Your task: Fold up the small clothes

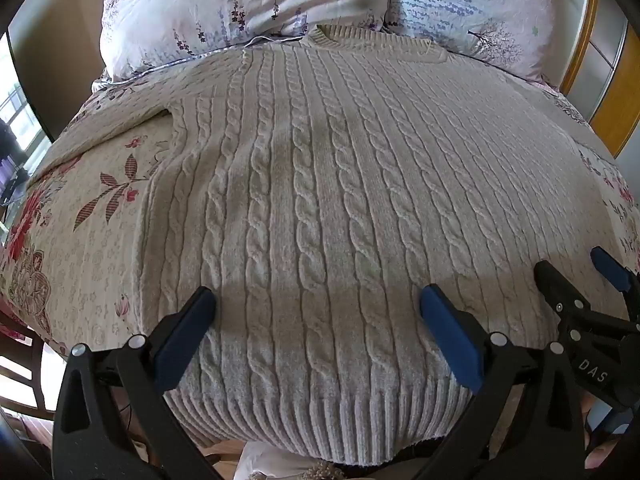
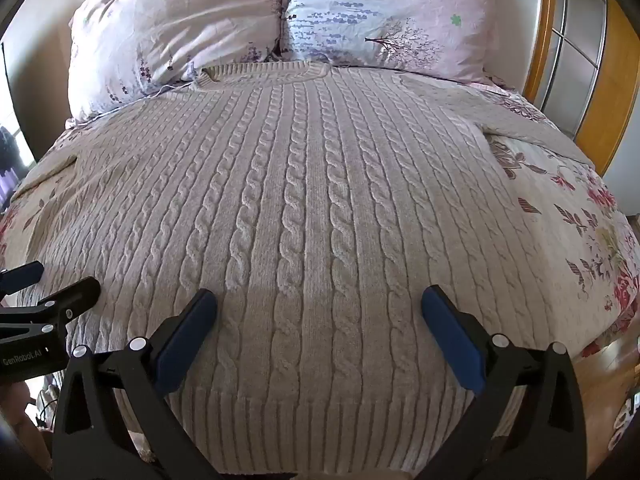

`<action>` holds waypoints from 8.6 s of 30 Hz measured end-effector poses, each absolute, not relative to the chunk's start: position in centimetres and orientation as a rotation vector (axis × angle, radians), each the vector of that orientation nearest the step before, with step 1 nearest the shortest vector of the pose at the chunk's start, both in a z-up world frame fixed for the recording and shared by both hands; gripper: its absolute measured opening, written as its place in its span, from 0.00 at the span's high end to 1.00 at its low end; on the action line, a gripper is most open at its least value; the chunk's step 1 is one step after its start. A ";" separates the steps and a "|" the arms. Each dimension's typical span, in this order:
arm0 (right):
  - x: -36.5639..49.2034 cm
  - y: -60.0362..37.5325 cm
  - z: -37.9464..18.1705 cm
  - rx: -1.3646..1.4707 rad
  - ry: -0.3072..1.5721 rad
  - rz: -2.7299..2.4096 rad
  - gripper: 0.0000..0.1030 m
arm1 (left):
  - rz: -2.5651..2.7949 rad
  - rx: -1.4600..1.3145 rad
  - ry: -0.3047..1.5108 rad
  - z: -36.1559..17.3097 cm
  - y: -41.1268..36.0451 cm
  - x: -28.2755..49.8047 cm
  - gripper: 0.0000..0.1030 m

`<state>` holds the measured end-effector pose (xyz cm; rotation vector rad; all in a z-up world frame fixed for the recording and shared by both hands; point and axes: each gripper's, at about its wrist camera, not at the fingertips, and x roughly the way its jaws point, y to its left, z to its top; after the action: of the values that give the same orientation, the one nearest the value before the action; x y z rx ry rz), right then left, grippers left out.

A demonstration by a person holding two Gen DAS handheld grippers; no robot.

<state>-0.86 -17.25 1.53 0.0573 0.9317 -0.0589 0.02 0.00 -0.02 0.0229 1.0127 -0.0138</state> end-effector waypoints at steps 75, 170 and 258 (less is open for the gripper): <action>-0.9 -17.2 1.5 0.057 0.925 -0.060 0.01 | -0.013 0.024 1.007 0.0 0.0 0.0 0.02; 19.1 -29.3 1.2 0.517 0.999 0.207 0.81 | -0.375 -0.493 0.953 2.7 3.8 20.2 0.07; 12.3 -28.1 2.5 0.669 0.848 0.230 0.42 | 0.216 -1.111 0.727 -2.1 35.0 9.8 0.70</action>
<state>12.29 -28.06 2.52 0.6688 0.8485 0.2299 9.79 35.03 -2.08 -1.1110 0.7268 0.2164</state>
